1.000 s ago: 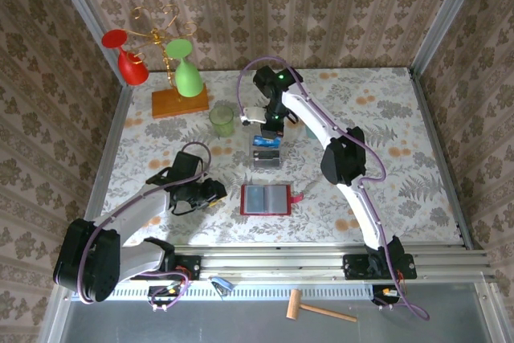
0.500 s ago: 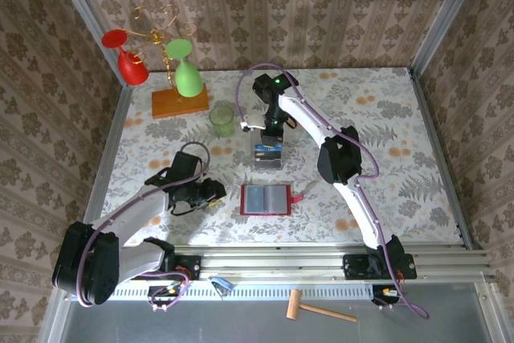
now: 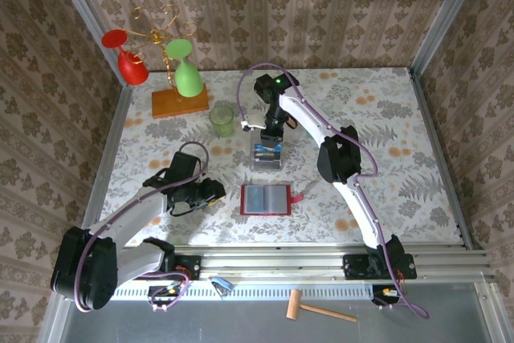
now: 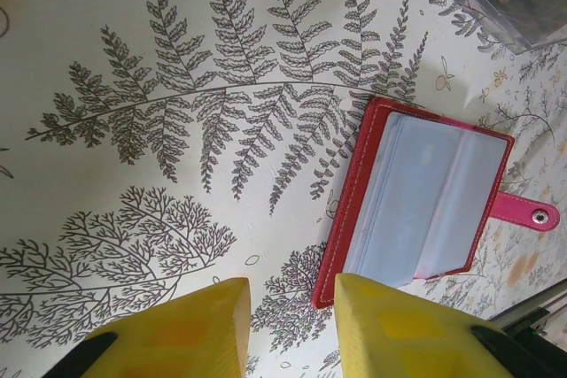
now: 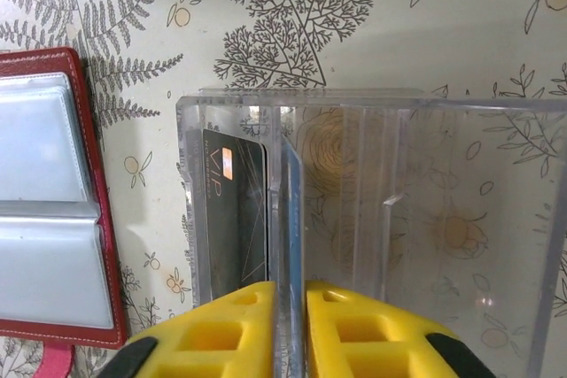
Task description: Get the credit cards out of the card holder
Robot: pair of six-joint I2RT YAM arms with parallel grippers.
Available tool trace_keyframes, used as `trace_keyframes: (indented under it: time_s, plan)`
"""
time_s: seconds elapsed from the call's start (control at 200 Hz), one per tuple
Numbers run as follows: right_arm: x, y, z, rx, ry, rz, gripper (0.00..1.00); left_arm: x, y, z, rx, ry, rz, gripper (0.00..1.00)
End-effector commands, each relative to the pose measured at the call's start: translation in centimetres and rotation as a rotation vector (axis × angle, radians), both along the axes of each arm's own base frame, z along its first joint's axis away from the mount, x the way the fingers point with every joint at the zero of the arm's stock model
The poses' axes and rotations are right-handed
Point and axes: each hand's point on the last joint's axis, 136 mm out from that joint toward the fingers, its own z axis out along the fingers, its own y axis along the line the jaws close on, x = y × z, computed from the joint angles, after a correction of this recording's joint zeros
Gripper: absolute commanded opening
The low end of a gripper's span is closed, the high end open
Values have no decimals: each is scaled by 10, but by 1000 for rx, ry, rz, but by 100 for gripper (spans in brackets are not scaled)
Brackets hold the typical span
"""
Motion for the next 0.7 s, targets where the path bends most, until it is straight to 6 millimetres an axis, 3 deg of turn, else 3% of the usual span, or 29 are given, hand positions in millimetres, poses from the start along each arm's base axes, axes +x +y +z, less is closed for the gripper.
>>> trace_keyframes:
  time_s: [0.0,0.27,0.695]
  plan:
    - [-1,-3,6,-13,-9,-7,20,-1,3,2,4,-5,6,31]
    - [24,-10,48,1,-186,-77,26,8,-4,6,-20,-25,-19,32]
    - [17,-5,73,123,-194,-319,27,28,-26,7,-54,-46,-78,32]
